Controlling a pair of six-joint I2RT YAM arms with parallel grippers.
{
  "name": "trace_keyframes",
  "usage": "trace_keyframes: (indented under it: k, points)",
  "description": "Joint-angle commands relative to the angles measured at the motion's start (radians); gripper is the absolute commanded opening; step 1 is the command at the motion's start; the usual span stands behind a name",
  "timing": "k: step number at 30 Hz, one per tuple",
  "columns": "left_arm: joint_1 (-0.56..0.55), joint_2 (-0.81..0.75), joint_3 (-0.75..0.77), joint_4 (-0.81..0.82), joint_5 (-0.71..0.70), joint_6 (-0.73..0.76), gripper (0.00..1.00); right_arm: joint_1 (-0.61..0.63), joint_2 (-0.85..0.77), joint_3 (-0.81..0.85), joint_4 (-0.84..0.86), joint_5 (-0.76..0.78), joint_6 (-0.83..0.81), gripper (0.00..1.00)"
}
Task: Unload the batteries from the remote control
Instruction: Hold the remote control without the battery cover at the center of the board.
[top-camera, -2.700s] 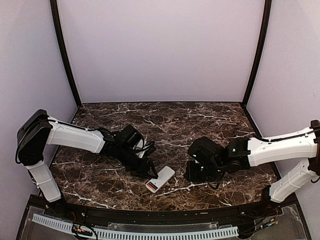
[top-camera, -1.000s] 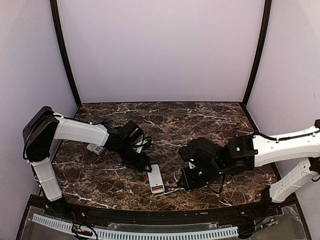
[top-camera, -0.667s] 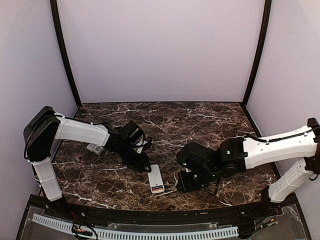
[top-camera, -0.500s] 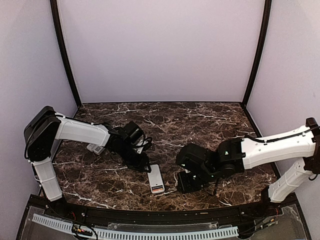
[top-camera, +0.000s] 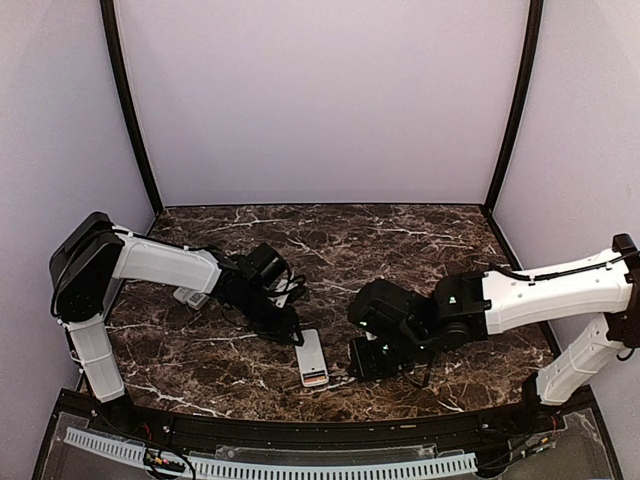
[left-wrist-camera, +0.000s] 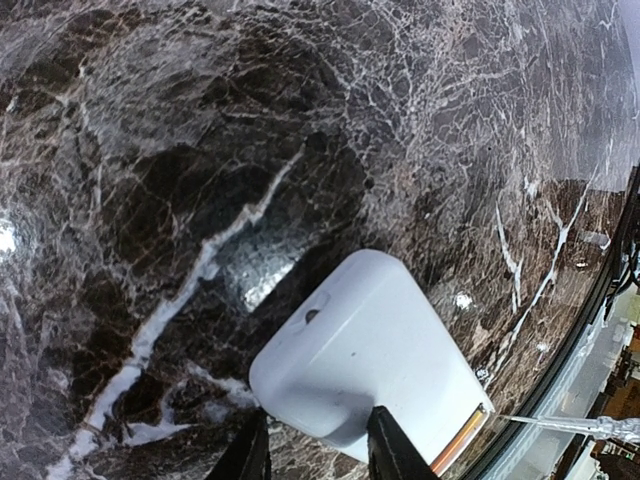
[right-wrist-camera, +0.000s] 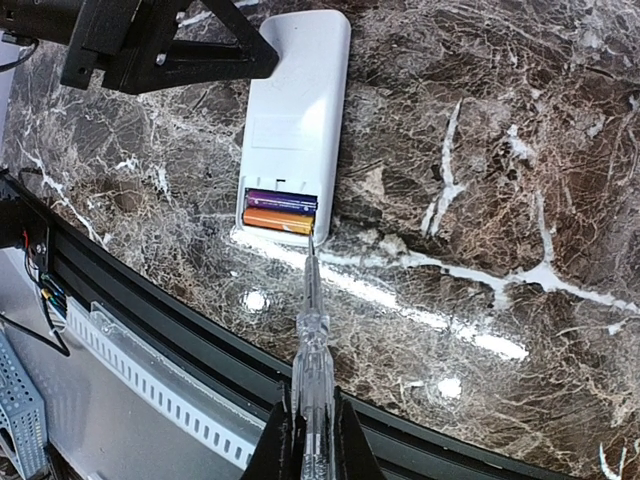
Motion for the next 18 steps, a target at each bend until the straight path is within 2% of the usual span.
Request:
trace_keyframes:
  k: [1, 18]
  points:
    - [-0.002, 0.022, -0.001, -0.029, -0.003, 0.005, 0.32, 0.004, 0.039, 0.038, -0.002, 0.018, 0.0, 0.0]
    - [-0.002, 0.022, 0.001, -0.033, -0.008, 0.007, 0.31, 0.005, 0.06, 0.059, -0.044, 0.036, 0.02, 0.0]
